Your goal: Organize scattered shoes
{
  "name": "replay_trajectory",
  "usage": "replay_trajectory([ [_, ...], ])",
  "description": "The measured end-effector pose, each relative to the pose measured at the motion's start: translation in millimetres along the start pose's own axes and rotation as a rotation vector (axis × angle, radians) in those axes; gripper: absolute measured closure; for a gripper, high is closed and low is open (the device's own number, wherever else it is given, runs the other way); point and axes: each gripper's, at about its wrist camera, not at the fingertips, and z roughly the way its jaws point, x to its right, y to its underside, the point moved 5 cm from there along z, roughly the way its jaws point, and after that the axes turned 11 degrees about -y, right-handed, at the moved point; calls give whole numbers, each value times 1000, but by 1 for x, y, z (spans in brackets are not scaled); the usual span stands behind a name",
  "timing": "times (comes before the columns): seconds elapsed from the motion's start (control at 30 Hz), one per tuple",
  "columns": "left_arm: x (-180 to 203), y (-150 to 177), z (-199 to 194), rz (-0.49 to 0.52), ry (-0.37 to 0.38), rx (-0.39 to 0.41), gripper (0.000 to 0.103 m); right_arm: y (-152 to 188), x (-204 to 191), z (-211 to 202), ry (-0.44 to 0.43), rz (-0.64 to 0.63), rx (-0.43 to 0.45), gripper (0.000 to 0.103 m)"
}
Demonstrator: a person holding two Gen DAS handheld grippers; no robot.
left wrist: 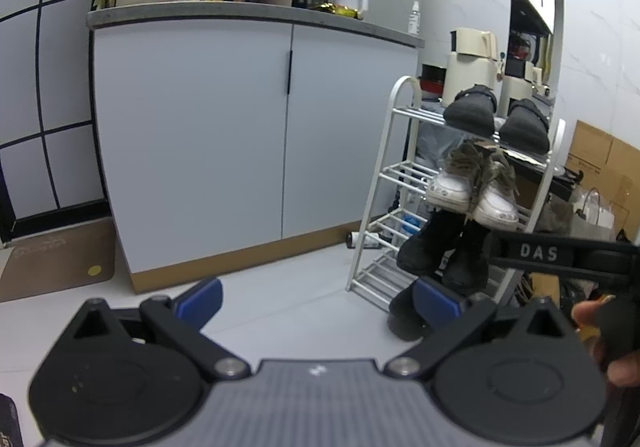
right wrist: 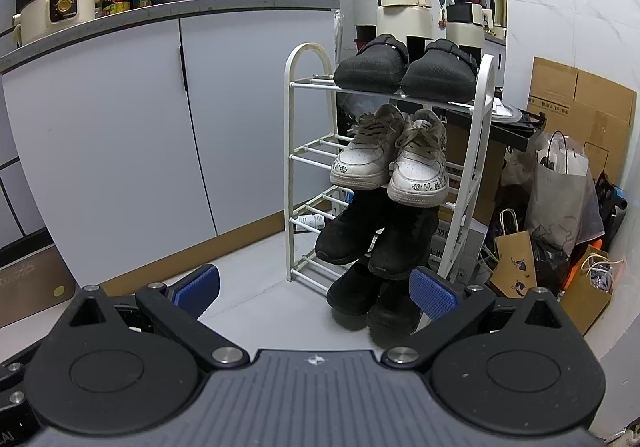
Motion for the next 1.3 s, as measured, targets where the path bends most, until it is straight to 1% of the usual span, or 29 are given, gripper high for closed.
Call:
replay_trajectory([
  [0.57,2,3,-6,29,-10,6,0,1,2,-4,-3,11,-3,0],
  [0.77,2,2,-4,11,-16,6,0,1,2,-3,-8,14,-4,0],
  [0.97,5,2,4,22,-9,-11,0,2,6,0,-16,38,-19,0],
  [1.3,8,2,11,14,-11,-7,0,3,8,4,-13,42,-25,0],
])
